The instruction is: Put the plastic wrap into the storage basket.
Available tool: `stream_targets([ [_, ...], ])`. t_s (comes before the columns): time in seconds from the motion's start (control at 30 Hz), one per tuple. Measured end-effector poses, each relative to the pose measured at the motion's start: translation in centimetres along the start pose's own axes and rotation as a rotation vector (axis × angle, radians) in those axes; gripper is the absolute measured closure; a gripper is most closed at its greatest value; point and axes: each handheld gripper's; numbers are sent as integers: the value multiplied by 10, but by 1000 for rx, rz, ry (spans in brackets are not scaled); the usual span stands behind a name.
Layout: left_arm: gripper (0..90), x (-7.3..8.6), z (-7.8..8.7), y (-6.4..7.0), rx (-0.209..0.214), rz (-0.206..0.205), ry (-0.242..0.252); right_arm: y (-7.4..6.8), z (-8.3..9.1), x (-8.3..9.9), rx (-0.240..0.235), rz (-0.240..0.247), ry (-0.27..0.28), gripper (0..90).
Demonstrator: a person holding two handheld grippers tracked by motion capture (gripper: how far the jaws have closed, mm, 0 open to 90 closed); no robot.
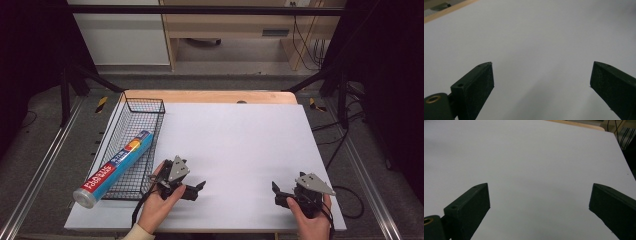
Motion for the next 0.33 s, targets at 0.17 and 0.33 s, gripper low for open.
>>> stream_targets([
  [0.17,52,8,0,7,14,44,-24,0,-1,1,-7,-6,-19,51],
  [0.33,53,12,4,12,23,31,-31,3,0,3,-4,-27,-16,59],
])
Point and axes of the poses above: each handheld gripper's, and its own axes: z roughly backward along the jaws, x roughly out of its underside, y roughly to its right, and after that the axes turned 9 degrees about x, right-handed
